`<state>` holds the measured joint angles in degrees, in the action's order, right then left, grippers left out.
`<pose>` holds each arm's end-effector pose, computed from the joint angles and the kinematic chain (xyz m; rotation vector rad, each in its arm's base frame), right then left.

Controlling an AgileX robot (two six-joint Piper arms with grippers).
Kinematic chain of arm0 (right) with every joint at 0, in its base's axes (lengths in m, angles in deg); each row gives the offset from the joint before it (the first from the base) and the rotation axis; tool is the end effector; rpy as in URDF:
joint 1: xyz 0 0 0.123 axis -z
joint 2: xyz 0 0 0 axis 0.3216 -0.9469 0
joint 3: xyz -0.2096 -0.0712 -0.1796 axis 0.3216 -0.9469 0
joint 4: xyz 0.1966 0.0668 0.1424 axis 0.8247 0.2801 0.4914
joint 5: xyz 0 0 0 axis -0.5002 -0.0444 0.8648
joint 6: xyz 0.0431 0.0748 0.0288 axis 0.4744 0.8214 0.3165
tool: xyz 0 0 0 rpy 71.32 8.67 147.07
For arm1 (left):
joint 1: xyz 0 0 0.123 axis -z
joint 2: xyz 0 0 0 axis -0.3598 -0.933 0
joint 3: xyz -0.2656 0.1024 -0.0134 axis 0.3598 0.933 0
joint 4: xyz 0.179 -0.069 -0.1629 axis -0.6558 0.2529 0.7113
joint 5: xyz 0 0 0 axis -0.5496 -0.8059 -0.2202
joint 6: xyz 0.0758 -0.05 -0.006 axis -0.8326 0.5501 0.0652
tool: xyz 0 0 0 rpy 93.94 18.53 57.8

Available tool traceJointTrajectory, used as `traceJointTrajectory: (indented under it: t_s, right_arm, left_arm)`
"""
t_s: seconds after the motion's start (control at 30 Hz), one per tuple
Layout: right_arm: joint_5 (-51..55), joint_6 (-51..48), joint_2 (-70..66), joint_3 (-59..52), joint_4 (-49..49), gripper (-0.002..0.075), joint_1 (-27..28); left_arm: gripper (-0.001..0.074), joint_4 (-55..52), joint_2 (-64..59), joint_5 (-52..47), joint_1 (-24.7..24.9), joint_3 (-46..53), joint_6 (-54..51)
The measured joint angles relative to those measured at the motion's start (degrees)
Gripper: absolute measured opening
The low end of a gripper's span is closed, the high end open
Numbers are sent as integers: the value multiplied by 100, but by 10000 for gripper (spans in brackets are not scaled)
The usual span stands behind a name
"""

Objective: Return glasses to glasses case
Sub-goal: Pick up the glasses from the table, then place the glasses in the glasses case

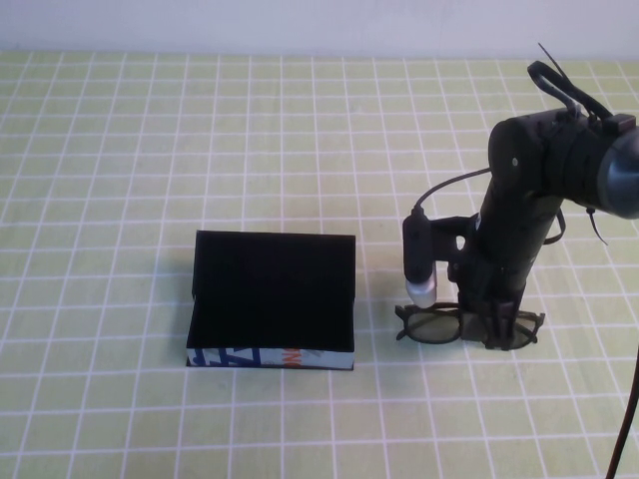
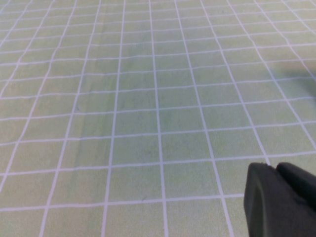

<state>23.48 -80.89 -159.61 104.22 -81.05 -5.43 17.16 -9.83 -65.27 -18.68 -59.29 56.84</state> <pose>0.3476 0.1595 0.1875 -2.1762 2.2143 0.0335 0.0521 -0.0015 0.1699 0.0818 1.8859 0.0121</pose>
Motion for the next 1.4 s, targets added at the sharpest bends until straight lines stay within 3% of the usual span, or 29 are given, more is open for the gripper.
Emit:
traceJointTrajectory:
  t_s: [0.27,0.5,0.77,0.97,1.4]
  right_arm:
    - [523,507,164,134,-58,64,-280]
    - [681,1379,411,1179,-104,64,-1223]
    - [752,1879,-359,2480,-136,64,-2149]
    - [756,2005,-1053,3108,-351,64,-2333]
    - [766,2112,-1409,3236,-520,64,-2343]
  left_arm:
    - [-2,0,0,0,0,0,0]
    - [-2,0,0,0,0,0,0]
    - [-2,0,0,0,0,0,0]
    - [-2,0,0,0,0,0,0]
    - [-2,0,0,0,0,0,0]
